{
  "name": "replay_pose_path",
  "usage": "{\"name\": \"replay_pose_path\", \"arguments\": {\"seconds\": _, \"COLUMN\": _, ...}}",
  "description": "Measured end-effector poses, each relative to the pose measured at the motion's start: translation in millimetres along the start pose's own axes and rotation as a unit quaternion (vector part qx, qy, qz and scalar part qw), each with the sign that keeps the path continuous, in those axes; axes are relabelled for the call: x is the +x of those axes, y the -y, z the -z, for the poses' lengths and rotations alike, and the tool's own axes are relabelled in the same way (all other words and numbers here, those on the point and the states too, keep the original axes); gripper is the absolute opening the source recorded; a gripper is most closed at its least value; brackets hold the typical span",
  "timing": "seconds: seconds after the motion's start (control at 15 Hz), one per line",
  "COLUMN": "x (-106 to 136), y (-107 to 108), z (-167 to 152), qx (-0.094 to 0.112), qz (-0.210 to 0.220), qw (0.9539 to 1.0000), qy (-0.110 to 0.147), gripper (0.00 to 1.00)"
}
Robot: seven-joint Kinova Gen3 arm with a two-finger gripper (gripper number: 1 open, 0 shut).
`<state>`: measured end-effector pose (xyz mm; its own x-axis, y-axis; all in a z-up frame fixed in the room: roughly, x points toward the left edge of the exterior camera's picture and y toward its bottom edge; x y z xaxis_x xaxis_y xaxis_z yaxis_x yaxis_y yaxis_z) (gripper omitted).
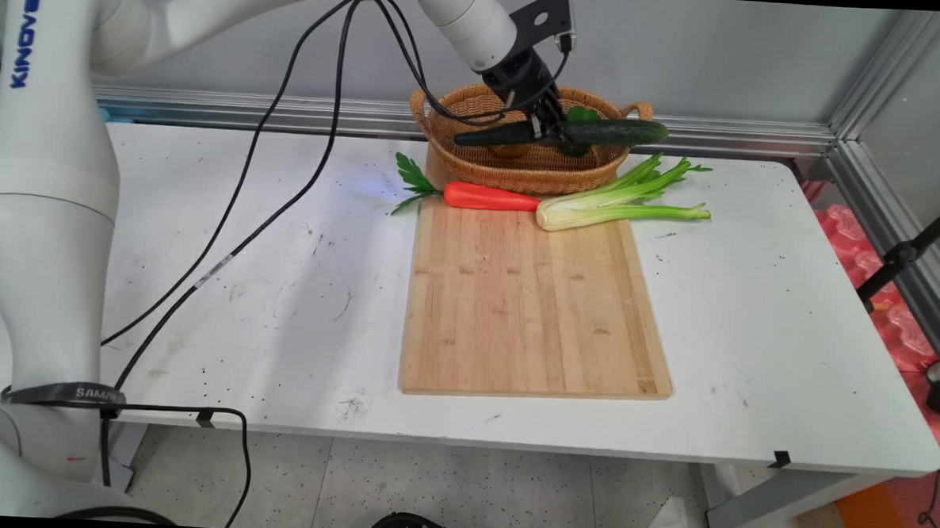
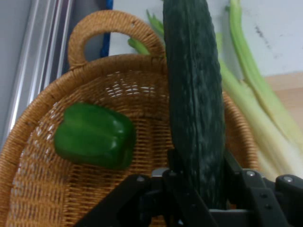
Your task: Place the picked object in the vegetable basket
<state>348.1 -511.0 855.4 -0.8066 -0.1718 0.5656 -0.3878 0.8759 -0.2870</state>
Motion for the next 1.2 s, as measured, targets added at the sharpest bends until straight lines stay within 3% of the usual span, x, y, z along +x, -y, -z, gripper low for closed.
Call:
{"name": "replay_pose_path", "arguments": {"seconds": 0.73, "x": -12, "y": 22, "z": -24, "qx": -0.006, "qz": -0.007, "qw": 0.9999, "qy": -0.006, "gripper": 0.00}}
{"name": "replay_pose_path", "arguments": {"seconds": 0.8, "x": -13, "y": 22, "z": -25, "qx": -0.006, "qz": -0.007, "qw": 0.9999, "qy": -0.007, "gripper": 1.00}}
{"name": "replay_pose_path", "arguments": {"seconds": 1.2, "x": -12, "y": 24, "z": -31, "qx": -0.008, "qz": 0.000, "qw": 0.9999, "qy": -0.014, "gripper": 1.00}}
